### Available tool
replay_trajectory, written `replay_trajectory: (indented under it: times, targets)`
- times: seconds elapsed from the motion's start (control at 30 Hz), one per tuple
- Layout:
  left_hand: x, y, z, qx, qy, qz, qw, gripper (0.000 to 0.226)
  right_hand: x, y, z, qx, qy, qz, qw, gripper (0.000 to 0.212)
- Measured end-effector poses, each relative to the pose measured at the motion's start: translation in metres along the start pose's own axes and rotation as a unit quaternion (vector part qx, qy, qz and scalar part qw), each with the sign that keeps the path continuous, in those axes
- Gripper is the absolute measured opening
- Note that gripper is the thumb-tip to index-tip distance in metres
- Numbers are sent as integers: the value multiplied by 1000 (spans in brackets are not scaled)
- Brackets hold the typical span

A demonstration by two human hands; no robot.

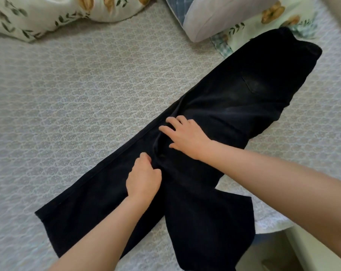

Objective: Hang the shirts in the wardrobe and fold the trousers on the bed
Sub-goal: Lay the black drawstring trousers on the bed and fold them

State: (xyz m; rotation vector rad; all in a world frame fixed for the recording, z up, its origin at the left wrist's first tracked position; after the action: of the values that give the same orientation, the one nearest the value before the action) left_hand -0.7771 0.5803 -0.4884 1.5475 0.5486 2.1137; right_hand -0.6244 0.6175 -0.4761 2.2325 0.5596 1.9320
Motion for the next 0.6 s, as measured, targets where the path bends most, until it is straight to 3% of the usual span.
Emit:
replay_trajectory:
  times: [0.07, 0.13, 0.2, 0.3, 0.37, 0.43, 0.6]
  targets:
    - [0, 20, 27, -157, -58, 60, 984, 32, -7, 14, -13, 4, -23, 20, 1000, 62]
    - [-8, 41, 48, -295, -141, 107, 939, 35, -14, 22, -11, -24, -99, -1, 995, 60]
    - [-24, 50, 56, -352, -210, 98, 907, 44, -20, 26, -1, -72, -200, -50, 976, 65]
    - [-54, 52, 59, -363, -251, -6, 897, 56, -17, 22, 2, -82, -256, -64, 961, 74]
    - [-64, 53, 61, -346, -229, -50, 909, 40, -19, 17, -3, -64, -260, -83, 960, 74]
    - [-61, 53, 58, -320, -167, -57, 931, 27, -25, 12, -6, -62, -260, -109, 957, 65]
    - [-33, 53, 8, -242, 38, -118, 962, 36, -30, 2, -10, -59, -273, -77, 957, 63]
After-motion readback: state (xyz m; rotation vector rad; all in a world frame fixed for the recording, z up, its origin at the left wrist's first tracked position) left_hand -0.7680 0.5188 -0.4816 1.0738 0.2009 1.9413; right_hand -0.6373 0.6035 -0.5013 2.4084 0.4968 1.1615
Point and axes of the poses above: each hand's wrist, its own y-axis away from the middle knuckle, its own x-axis out of the back of the hand, z = x × y, the point moved 9 cm from there along -y, towards the middle knuckle, and after that the axes turned 9 degrees about -y, right-handed, at the moved point
